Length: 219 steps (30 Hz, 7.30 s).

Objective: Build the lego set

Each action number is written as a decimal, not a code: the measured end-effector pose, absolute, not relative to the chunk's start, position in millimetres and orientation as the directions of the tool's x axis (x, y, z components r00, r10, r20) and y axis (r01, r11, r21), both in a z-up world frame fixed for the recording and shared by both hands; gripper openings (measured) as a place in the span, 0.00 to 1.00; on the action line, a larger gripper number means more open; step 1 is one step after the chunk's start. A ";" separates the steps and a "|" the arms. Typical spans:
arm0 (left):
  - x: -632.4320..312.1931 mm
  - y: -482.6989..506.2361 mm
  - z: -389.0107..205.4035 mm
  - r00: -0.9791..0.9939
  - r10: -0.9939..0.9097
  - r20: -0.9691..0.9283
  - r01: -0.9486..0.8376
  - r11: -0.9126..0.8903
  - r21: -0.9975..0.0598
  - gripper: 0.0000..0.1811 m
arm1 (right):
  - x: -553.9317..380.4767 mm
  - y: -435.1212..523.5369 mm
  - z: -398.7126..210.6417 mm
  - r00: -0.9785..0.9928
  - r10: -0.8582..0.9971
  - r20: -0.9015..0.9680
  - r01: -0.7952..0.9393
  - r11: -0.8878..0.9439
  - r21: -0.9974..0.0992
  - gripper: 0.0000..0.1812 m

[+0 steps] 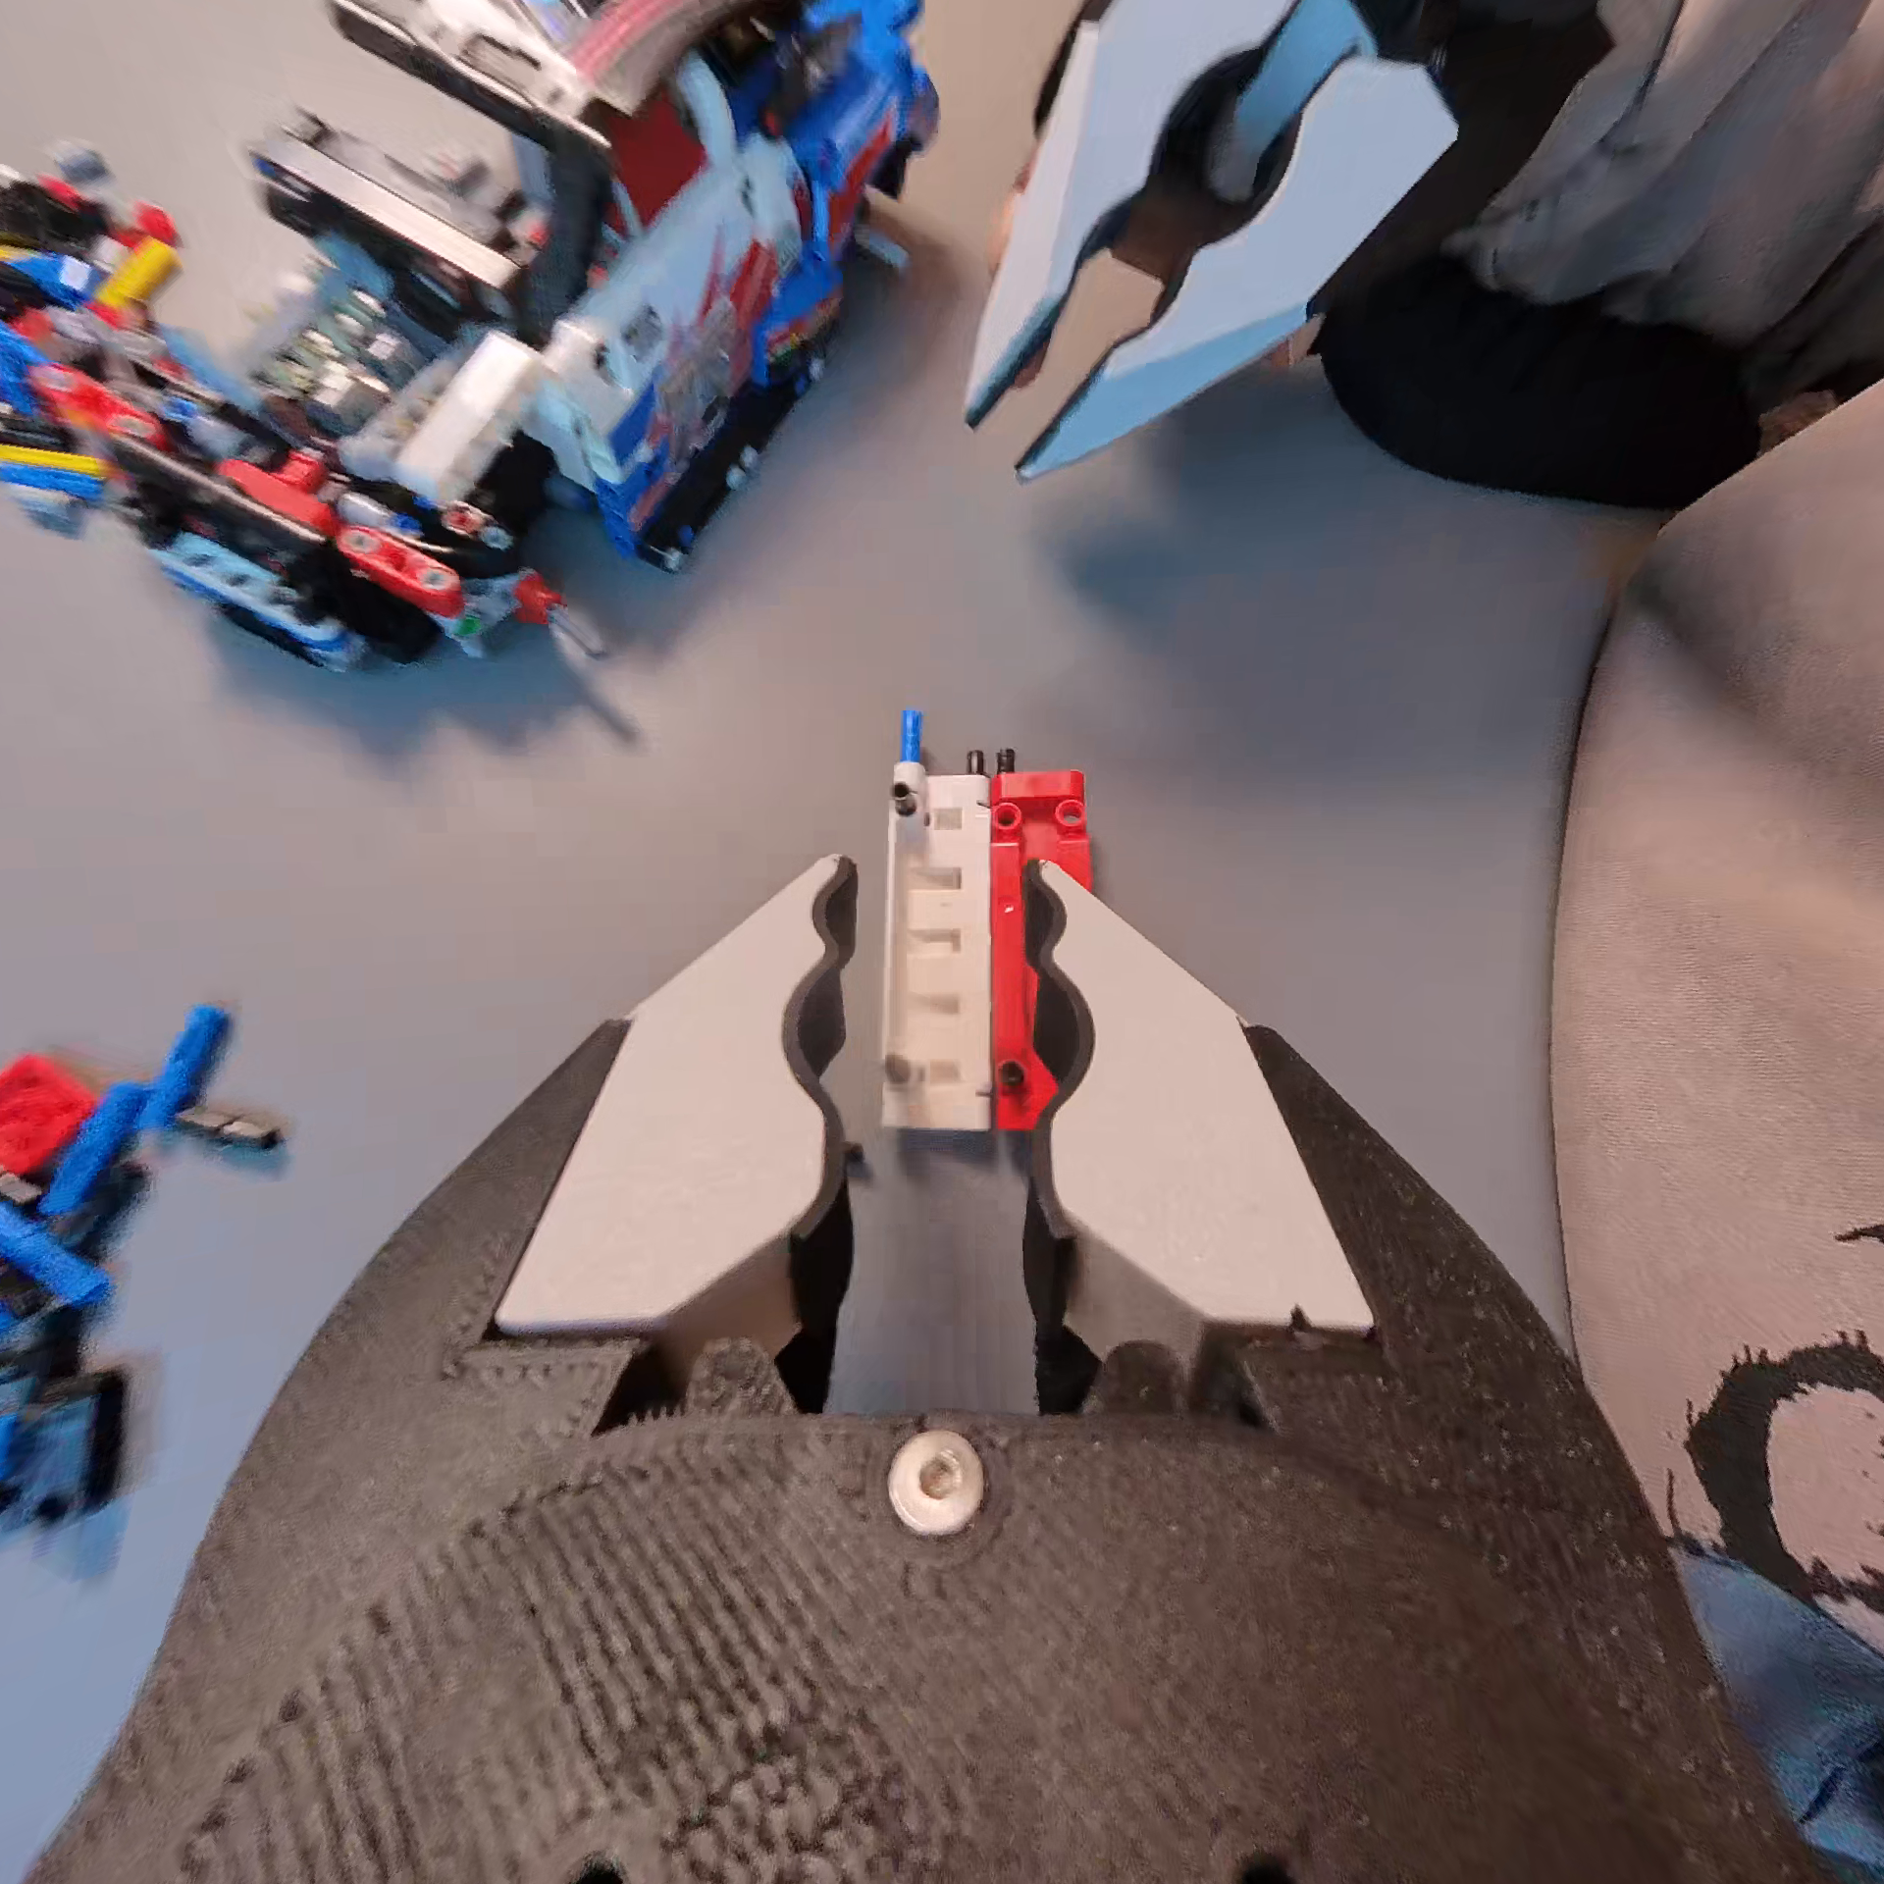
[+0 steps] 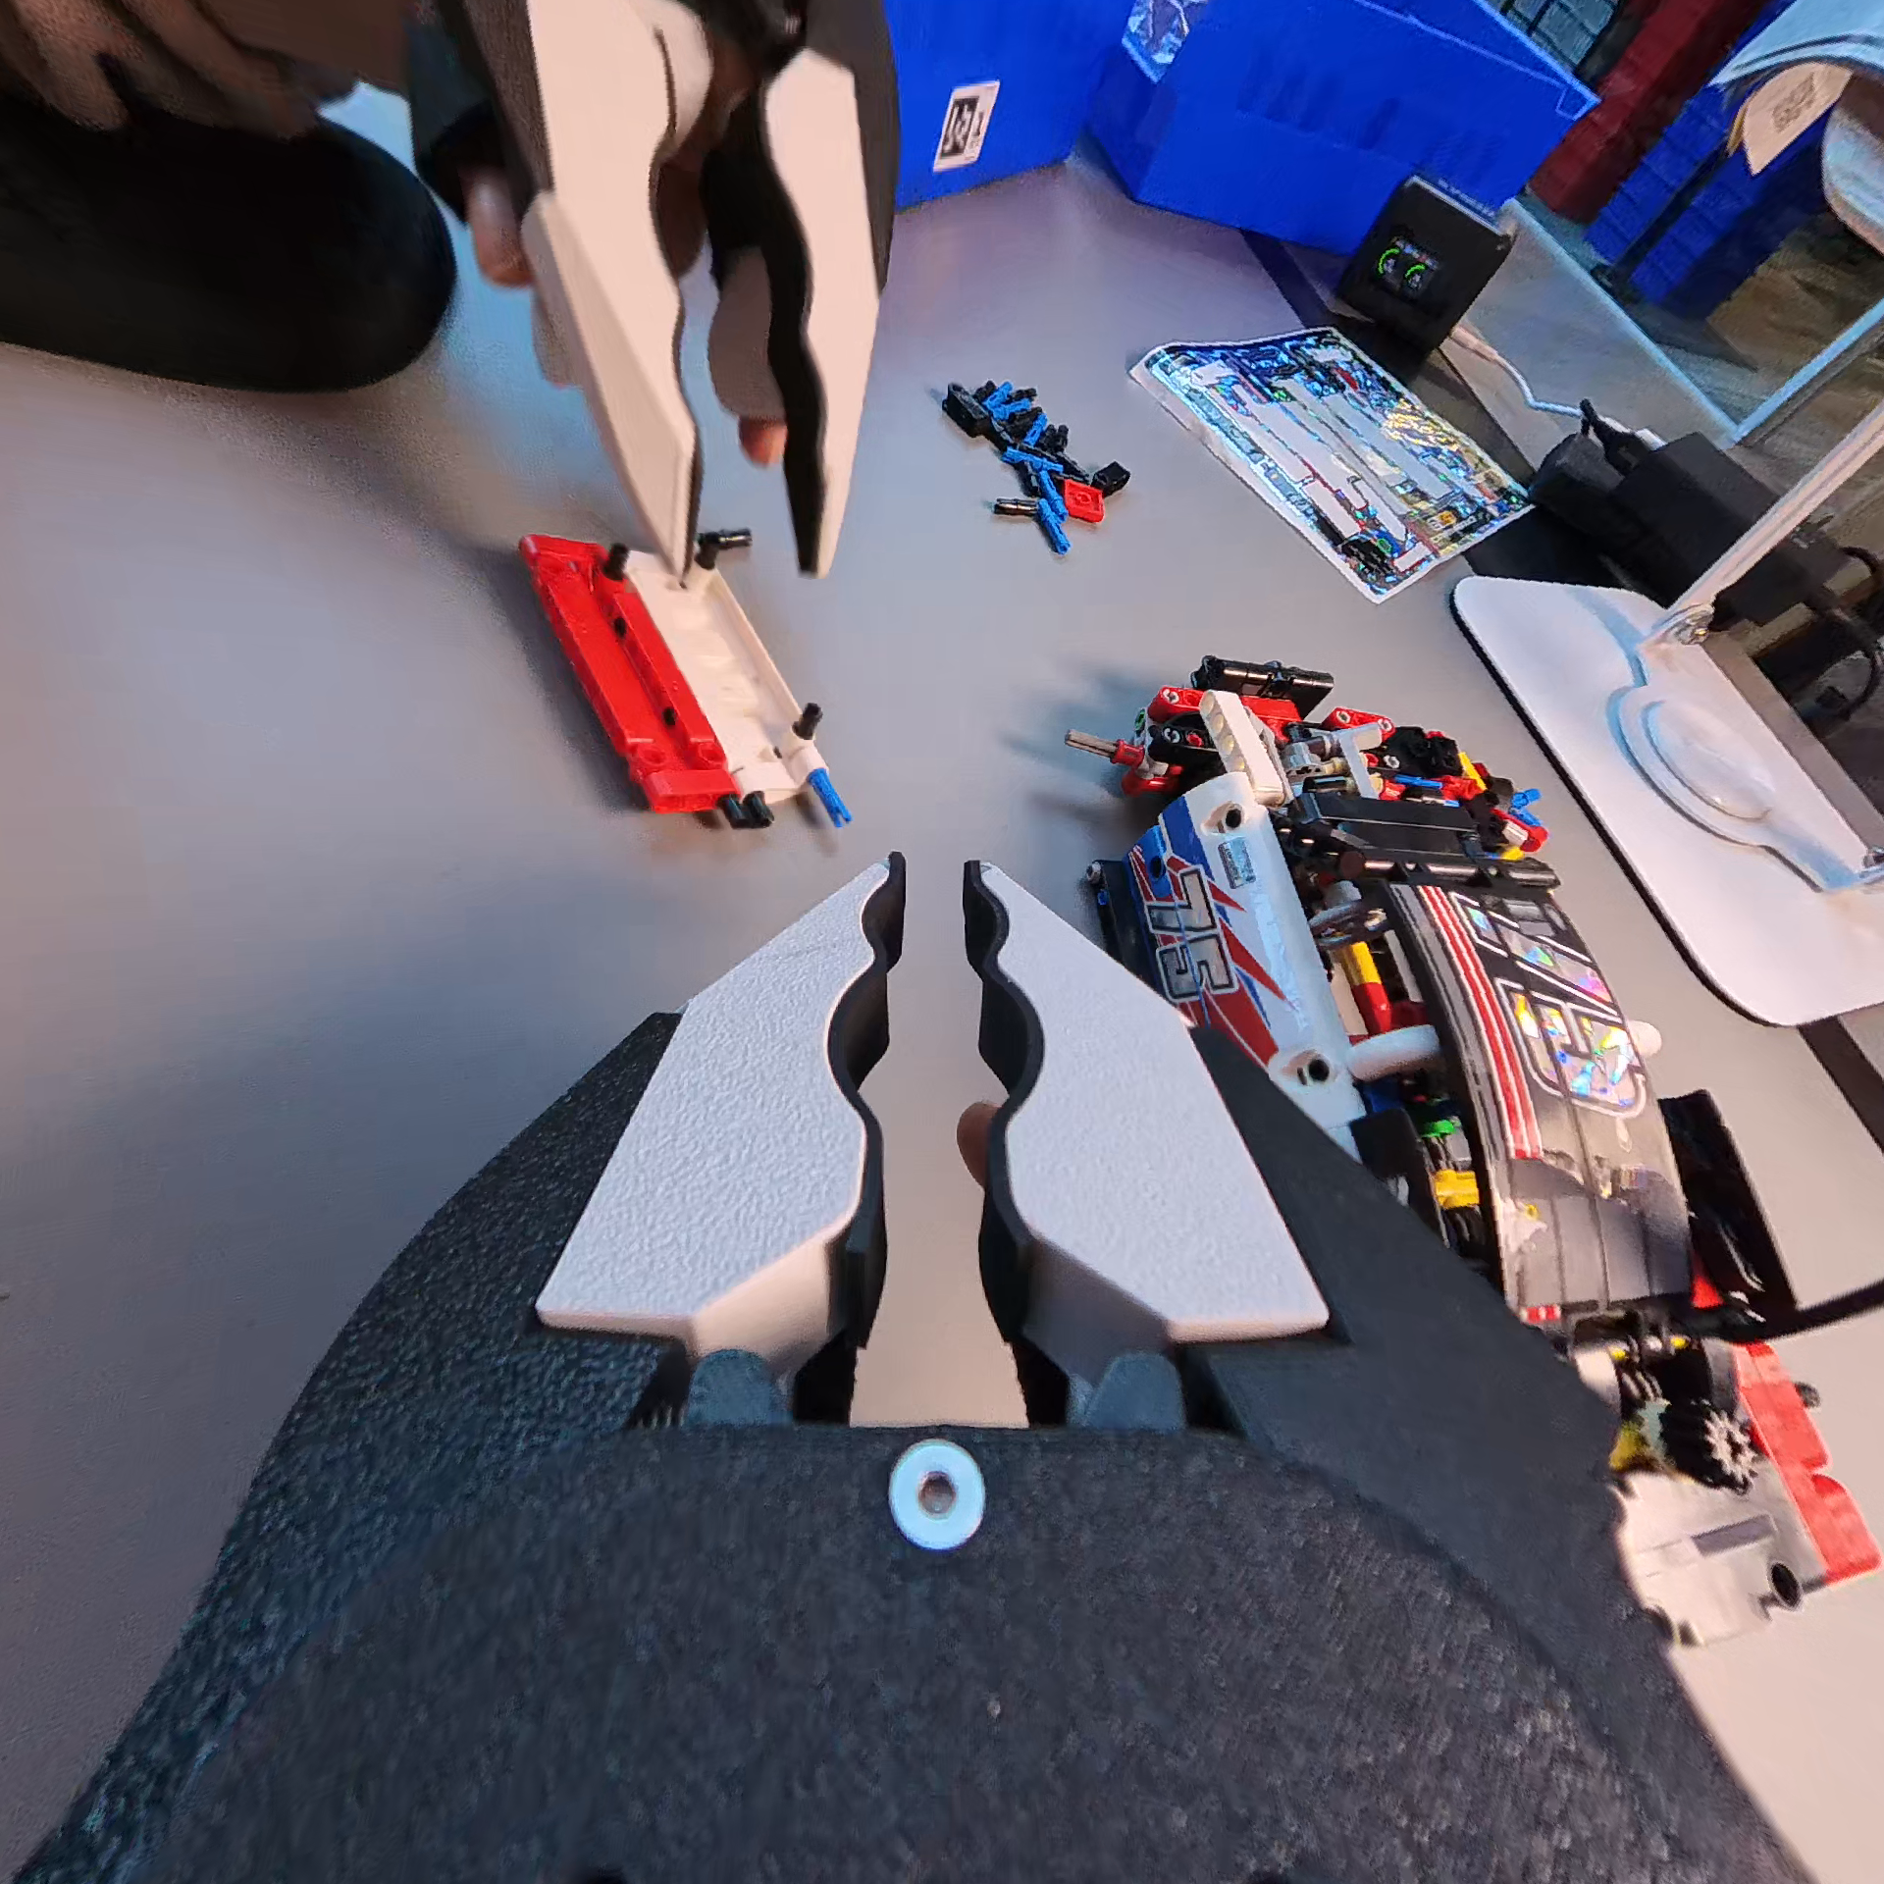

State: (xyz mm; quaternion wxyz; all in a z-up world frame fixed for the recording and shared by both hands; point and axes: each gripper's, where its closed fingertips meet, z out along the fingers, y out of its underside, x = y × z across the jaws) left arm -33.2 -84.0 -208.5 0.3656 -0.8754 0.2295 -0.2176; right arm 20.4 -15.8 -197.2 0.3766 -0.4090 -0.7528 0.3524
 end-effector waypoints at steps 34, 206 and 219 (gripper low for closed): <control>-66.6 -127.1 -248.4 0.745 -0.659 0.107 -0.470 -0.632 -0.616 0.14 | 26.5 -18.5 -205.3 -0.413 0.880 0.236 0.356 0.394 -0.847 0.02; -17.2 -84.5 -249.3 0.762 -0.647 -0.013 -0.532 -0.615 -0.583 0.27 | 36.0 -33.7 -168.1 -0.424 0.860 0.284 0.160 0.379 -0.911 0.01; 4.5 -61.1 -188.1 0.738 -0.556 -0.382 -0.539 -0.147 -0.829 0.27 | 34.5 -49.7 -173.5 -0.483 0.871 -0.092 0.312 0.073 -0.947 0.01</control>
